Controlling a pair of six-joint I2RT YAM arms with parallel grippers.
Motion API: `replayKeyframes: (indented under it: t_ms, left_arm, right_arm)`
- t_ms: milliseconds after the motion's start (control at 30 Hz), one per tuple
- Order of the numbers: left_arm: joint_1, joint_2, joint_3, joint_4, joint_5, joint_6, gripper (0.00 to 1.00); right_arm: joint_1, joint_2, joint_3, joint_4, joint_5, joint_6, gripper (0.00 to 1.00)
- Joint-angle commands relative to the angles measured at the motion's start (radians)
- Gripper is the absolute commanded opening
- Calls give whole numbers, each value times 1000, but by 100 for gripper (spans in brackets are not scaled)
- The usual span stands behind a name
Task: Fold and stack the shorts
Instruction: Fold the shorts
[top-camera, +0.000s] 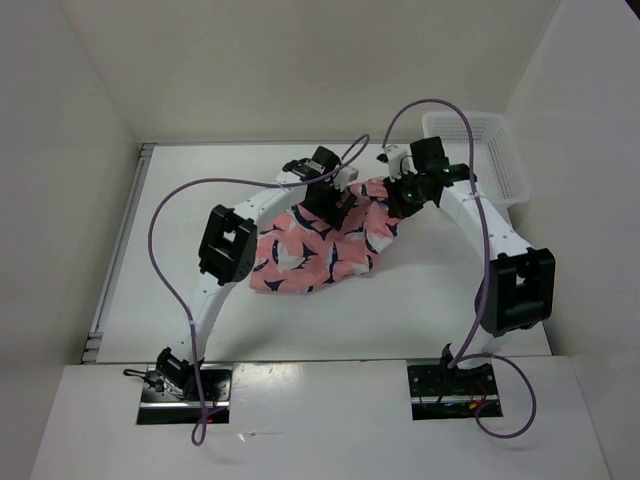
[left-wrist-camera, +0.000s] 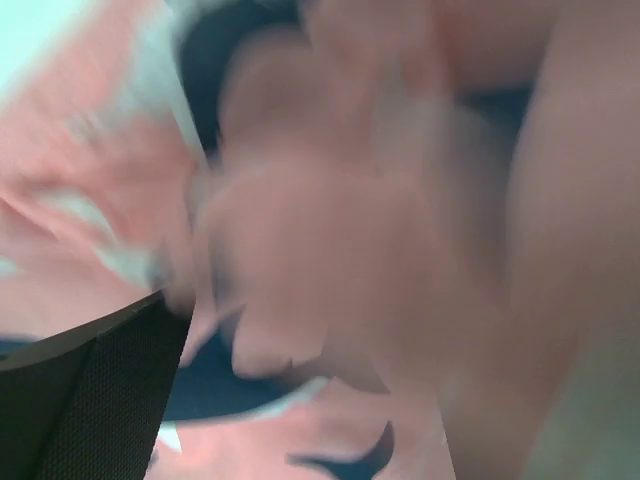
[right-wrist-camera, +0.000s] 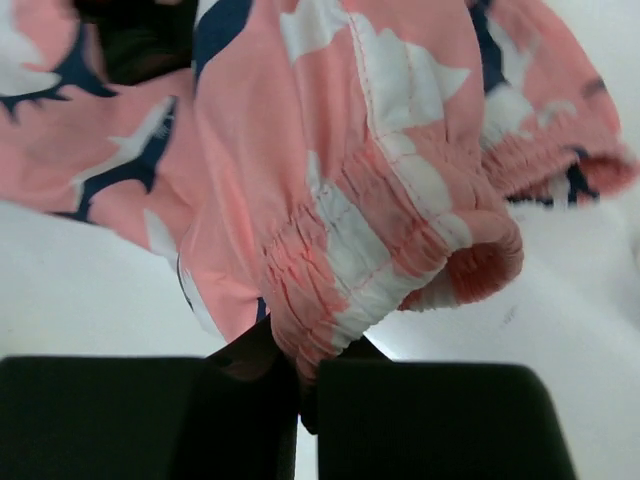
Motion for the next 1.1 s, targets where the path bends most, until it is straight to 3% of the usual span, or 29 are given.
replayKeyframes:
  t_ms: [0,267,367,500,667,800,967,1067]
  left_arm:
    - [26,75,116,4,49,2,100]
    - [26,123,148,4,255,2,100]
    - [69,49,107,-5,291,2,100]
    - [179,-111,24,-31,279,2,100]
    - [247,-202,-17,-79,270,2,100]
    - [298,-276,-128,-90,178,2,100]
    - [318,-241,-310,-99,127,2,100]
    - [318,-203,-335,-90,137,2,100]
  right_arm:
    - [61,-57,122,-66,-37,-8,0]
    - [236,68,290,-101,-22,-26,0]
    - [247,92,292,-101,6,-38,0]
    - [247,82,220,-101,38,-78,0]
    - [247,93,211,-101,60,-87,0]
    - [247,102,232,-92,60,-87,0]
    - [247,139,290,-92,60,-96,0]
    - [258,168,338,-82,60,-96,0]
